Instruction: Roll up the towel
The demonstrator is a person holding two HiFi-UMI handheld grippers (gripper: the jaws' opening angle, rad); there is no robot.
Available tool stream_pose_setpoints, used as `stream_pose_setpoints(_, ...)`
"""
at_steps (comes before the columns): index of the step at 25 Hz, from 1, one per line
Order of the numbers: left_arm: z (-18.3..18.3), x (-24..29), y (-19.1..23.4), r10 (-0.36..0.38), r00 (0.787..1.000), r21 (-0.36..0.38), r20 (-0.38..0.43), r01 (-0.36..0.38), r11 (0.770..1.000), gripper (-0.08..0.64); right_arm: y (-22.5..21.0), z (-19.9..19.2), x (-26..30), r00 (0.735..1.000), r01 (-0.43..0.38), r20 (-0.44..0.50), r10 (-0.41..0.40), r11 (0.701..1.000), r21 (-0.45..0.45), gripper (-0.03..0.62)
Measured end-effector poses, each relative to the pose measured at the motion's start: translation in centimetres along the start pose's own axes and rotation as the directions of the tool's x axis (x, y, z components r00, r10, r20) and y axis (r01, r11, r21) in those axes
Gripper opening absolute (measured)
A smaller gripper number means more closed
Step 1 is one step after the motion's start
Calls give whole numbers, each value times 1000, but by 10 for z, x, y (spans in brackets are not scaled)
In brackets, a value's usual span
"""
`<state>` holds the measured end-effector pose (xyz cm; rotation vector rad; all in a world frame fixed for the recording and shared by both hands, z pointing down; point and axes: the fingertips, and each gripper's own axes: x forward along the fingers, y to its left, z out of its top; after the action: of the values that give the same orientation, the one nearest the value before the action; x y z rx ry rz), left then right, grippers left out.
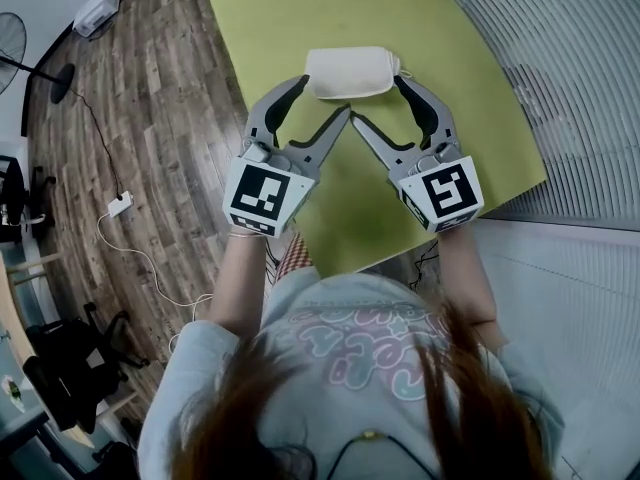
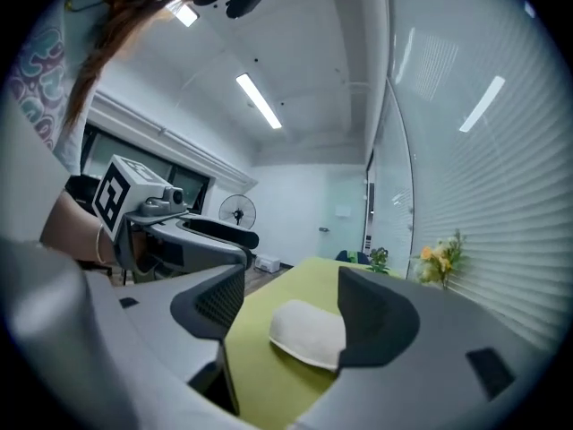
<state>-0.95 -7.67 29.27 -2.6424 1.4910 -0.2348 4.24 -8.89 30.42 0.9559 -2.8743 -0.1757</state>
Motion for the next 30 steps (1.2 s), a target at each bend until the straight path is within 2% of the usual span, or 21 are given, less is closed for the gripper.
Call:
stream_pose_setpoints(6, 16, -29, -16, 31, 997, -19, 67, -29, 999, 249, 11, 21, -30, 996, 41, 80, -45, 998, 45, 327)
stream_pose_setpoints(11, 19, -47, -17, 81, 990, -140, 117, -64, 988, 247, 16, 33, -48, 991, 44, 118, -57, 993, 106, 248)
stream_pose_setpoints(13, 16, -53, -17, 96, 989, -139, 110, -80, 987, 222, 23, 32, -50, 992, 43, 112, -54, 994, 99, 198)
stream_pose_setpoints(16, 14, -61, -18, 131, 985, -124, 113, -117, 985, 112, 36, 28, -49, 995, 15, 101, -25, 996, 91, 142)
stream_pose_setpoints(18, 16, -63, -22, 137, 984, -116, 118, -123, 986, 100, 42, 26, -50, 994, -12, 107, -2, 991, 132, 106)
stream_pose_setpoints(21, 19, -64, -29, 144, 982, -101, 124, -132, 986, 75, 44, 28, -53, 992, -20, 128, -2, 984, 175, 9)
stream_pose_setpoints(25, 21, -63, -34, 143, 979, -123, 146, -126, 984, 31, 44, 33, -55, 988, -19, 153, -5, 988, 154, 6)
stream_pose_setpoints(28, 19, -68, -37, 130, 980, -135, 152, -110, 985, 23, 55, 32, -60, 984, -39, 179, 13, 989, 143, 6)
stream_pose_setpoints(30, 20, -70, -40, 131, 980, -125, 149, -113, 986, 18, 56, 30, -61, 986, -22, 164, 0, 992, 128, 5)
